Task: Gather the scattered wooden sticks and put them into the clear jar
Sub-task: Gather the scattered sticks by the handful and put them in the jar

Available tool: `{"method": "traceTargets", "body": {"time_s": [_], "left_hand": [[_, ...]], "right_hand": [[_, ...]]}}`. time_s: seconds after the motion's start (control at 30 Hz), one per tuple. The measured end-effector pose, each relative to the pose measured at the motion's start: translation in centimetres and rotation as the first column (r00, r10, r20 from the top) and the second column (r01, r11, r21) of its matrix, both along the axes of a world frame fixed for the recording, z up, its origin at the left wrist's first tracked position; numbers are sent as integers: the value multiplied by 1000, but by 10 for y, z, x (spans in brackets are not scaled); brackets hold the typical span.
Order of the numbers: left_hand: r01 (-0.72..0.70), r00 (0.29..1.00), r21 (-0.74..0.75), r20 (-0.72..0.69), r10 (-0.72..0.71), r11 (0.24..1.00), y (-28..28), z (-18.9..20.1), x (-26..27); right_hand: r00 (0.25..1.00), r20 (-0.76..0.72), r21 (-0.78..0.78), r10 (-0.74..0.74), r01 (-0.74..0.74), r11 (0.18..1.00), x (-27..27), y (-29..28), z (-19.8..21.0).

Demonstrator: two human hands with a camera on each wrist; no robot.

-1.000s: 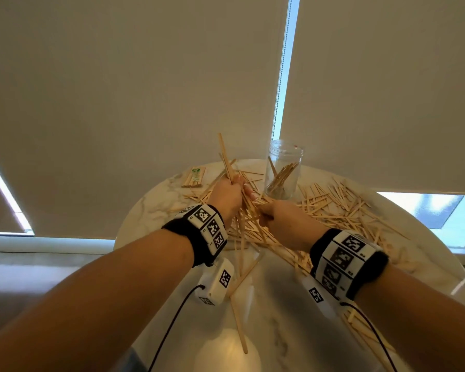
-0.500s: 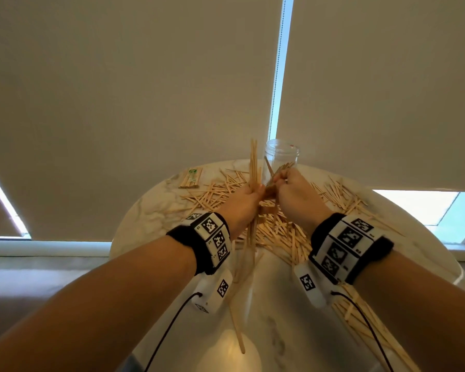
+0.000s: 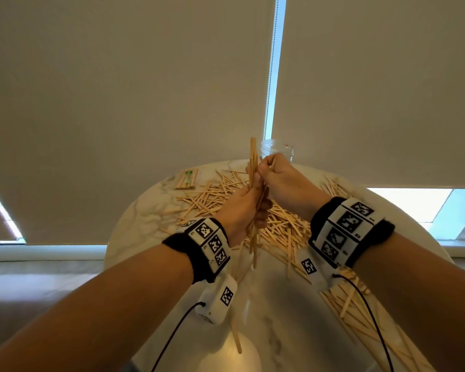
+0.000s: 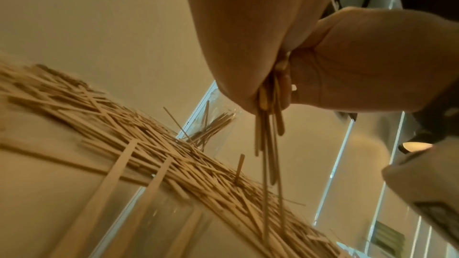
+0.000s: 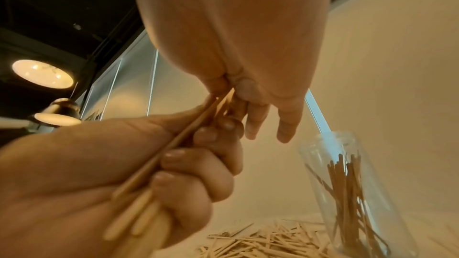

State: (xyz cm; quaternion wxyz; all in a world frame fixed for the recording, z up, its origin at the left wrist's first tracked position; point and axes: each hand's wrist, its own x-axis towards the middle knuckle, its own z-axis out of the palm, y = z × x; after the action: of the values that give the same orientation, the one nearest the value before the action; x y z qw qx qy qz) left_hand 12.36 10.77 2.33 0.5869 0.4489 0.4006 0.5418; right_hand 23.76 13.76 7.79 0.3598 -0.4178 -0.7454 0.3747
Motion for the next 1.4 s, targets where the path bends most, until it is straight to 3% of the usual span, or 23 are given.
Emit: {"method": "traceTargets", "body": {"time_s": [0.17, 0.3, 0.37, 0.43, 0.47, 0.57, 0.63, 0.7, 0.77, 0.83, 0.97, 1.07, 1.17, 1.23, 1.4], "left_hand": [[67, 997, 13, -44, -66, 998, -7, 4, -5], [100, 966, 42, -242, -87, 994, -9, 1, -7], [136, 944, 16, -305, -124, 991, -11, 1, -3], [146, 930, -1, -342, -137, 989, -13, 2, 3], [136, 926, 9, -358, -124, 991, -13, 3, 6], [119, 928, 59, -361, -90, 991, -12, 4, 8], [118, 944, 25, -313, -105, 993, -10, 6, 10], [65, 955, -16, -288, -66, 998, -7, 8, 11], [-42, 964, 3, -263, 41, 999, -2, 12, 6], [-186, 961, 60, -196, 194, 981, 5, 18, -3], [-386, 922, 124, 65, 381, 914, 15, 31, -18], [-441, 890, 116, 186, 417, 890, 17, 35, -19], [-411, 909, 134, 137, 394, 902, 16, 25, -9], [-432, 902, 161, 82, 424, 888, 15, 23, -5], [-483, 870, 201, -4, 493, 853, 13, 32, -7]], "right_hand": [[999, -6, -41, 51, -51, 998, 2, 6, 4], [991, -121, 127, -51, 66, 990, 10, 4, 25], [988, 155, 190, -26, -4, 982, 10, 4, 31], [873, 487, 173, -1, -95, 980, 8, 6, 31], [844, 536, 199, -33, -87, 976, 8, 7, 33], [916, 399, 190, -52, -27, 981, 10, 10, 35], [889, 457, 81, 36, -82, 993, 8, 7, 29], [904, 426, 74, 17, -54, 996, 9, 7, 20], [961, 270, 98, -62, 37, 995, 11, 3, 14], [970, 228, 68, -87, 73, 995, 17, 1, 7], [886, 419, -245, 198, -100, 964, 24, -9, -23], [865, 371, -460, 338, -145, 876, 18, -21, -38], [950, 162, -477, 268, -162, 864, 8, -23, -37], [963, 63, -487, 262, -200, 850, 3, -25, -30], [957, 41, -411, 288, -246, 877, 3, -23, -25]]}}
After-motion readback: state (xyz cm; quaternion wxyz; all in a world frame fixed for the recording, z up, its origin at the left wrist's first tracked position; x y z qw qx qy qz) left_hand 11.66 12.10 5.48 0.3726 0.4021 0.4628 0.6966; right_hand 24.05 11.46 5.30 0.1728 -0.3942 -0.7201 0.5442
